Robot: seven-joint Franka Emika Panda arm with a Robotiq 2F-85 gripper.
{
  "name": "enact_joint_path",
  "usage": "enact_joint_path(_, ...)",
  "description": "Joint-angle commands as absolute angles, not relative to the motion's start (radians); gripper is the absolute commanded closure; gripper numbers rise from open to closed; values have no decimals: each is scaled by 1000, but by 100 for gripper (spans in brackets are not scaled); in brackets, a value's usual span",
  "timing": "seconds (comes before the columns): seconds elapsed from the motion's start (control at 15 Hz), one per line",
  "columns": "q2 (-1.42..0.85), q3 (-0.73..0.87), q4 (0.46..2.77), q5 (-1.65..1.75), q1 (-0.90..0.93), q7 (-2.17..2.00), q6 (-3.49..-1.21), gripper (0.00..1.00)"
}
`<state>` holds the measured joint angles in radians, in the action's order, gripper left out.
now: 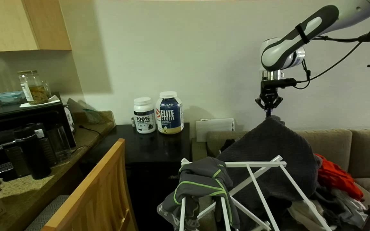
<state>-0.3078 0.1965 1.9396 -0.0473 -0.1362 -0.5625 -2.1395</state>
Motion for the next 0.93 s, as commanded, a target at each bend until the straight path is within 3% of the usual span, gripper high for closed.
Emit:
enact_joint_path(0.0, -223, 178, 1993, -62, -131, -449, -2110, 99)
enact_joint_path(0.87, -106, 111, 1984, -81, -121, -141, -2014, 99)
